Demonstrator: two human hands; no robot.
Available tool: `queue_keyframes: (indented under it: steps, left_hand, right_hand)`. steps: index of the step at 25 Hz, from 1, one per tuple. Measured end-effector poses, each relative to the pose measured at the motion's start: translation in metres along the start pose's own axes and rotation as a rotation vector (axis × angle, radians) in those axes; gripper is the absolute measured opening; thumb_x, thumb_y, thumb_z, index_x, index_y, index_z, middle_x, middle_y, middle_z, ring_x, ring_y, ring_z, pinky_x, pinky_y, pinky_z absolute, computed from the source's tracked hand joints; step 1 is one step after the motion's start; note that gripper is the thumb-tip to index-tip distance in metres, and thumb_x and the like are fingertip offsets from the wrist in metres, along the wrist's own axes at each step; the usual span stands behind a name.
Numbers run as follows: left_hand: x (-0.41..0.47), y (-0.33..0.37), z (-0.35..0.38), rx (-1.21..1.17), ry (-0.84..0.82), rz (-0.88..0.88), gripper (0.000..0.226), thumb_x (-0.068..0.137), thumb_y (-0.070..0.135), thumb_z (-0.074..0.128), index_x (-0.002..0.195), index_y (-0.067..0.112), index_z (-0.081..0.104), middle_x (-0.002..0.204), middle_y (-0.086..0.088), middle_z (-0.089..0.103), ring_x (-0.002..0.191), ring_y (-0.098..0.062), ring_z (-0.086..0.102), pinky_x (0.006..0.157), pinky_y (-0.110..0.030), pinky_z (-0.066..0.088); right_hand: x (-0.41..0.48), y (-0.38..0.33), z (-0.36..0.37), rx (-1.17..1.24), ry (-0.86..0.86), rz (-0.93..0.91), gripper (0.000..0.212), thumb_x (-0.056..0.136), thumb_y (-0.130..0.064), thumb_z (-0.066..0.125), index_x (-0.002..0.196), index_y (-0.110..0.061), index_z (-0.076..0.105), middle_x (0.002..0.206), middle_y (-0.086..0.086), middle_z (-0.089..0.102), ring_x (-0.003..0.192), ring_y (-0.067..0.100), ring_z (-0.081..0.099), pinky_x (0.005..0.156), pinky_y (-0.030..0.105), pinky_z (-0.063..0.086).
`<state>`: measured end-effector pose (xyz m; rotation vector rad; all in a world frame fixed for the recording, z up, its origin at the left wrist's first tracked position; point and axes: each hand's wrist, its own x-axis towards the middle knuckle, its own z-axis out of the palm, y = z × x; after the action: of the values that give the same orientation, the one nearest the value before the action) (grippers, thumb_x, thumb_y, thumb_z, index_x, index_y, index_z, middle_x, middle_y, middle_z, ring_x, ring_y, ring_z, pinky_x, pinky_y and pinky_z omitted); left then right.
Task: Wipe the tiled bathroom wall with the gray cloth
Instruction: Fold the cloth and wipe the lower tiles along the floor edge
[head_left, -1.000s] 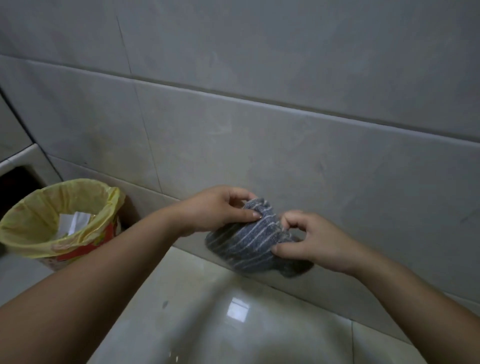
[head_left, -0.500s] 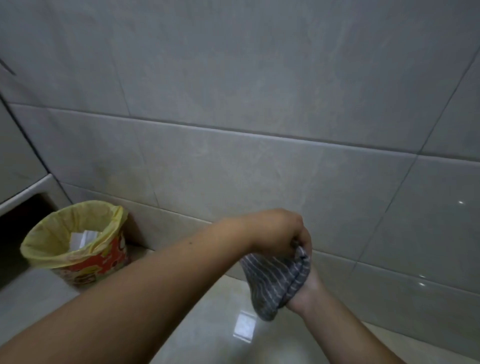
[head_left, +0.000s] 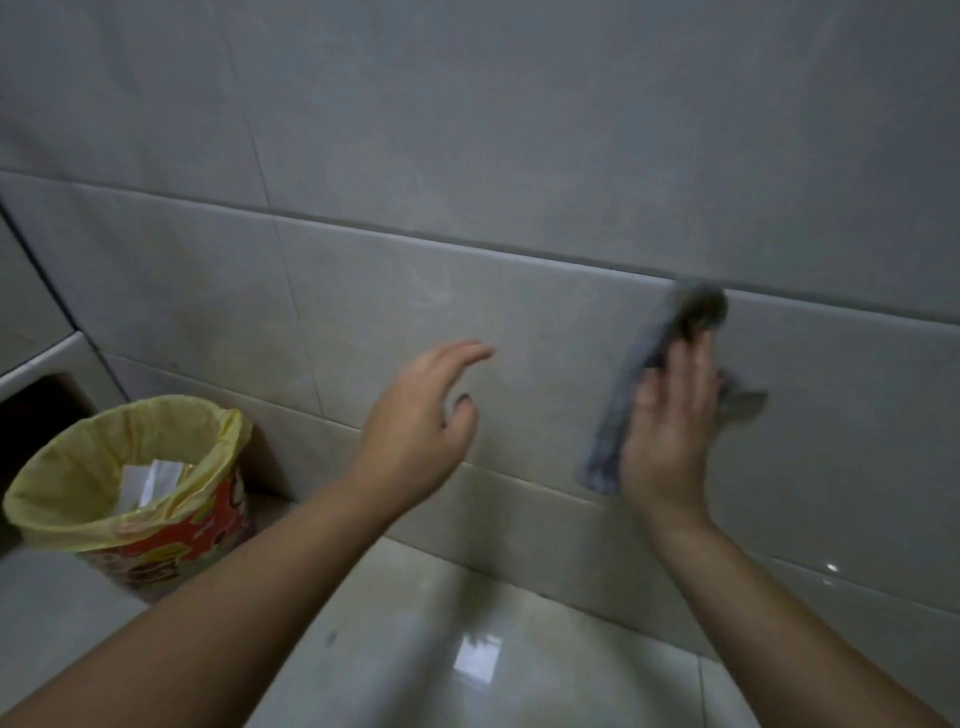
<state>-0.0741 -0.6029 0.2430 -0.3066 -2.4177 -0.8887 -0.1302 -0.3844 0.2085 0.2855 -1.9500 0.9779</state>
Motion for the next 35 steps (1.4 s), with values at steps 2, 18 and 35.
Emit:
queue_keyframes:
  steps: [2, 18, 35]
  left_hand:
    - [-0.004, -0.051, 0.0, 0.095, 0.012, -0.135, 0.047, 0.092, 0.013, 0.053, 0.139, 0.021, 0.052, 0.145, 0.001, 0.049, 0.132, -0.014, 0.041, 0.104, -0.013, 0.023]
    - [-0.006, -0.224, -0.042, -0.028, 0.334, -0.332, 0.053, 0.091, 0.023, 0.041, 0.143, 0.015, 0.048, 0.15, -0.004, 0.045, 0.141, -0.008, 0.029, 0.11, -0.003, 0.009]
    - [-0.033, -0.304, -0.052, -0.05, 0.211, -0.443, 0.063, 0.093, 0.037, 0.033, 0.153, 0.018, 0.031, 0.162, 0.0, 0.022, 0.151, -0.012, 0.012, 0.117, -0.014, 0.003]
  right_hand:
    - [0.003, 0.0, 0.054, -0.373, -0.064, -0.338, 0.051, 0.1, -0.044, 0.034, 0.144, -0.017, 0.039, 0.154, 0.015, 0.031, 0.146, 0.032, 0.012, 0.119, 0.045, 0.0]
    - [-0.01, -0.064, 0.262, -0.422, -0.282, -1.11, 0.041, 0.097, -0.014, 0.045, 0.137, -0.01, 0.053, 0.148, 0.02, 0.041, 0.147, 0.037, 0.013, 0.116, 0.047, 0.007]
    - [-0.065, -0.046, 0.33, -0.291, -0.667, -1.383, 0.051, 0.086, -0.008, 0.055, 0.136, -0.001, 0.052, 0.147, 0.02, 0.042, 0.143, 0.036, 0.024, 0.119, 0.045, 0.011]
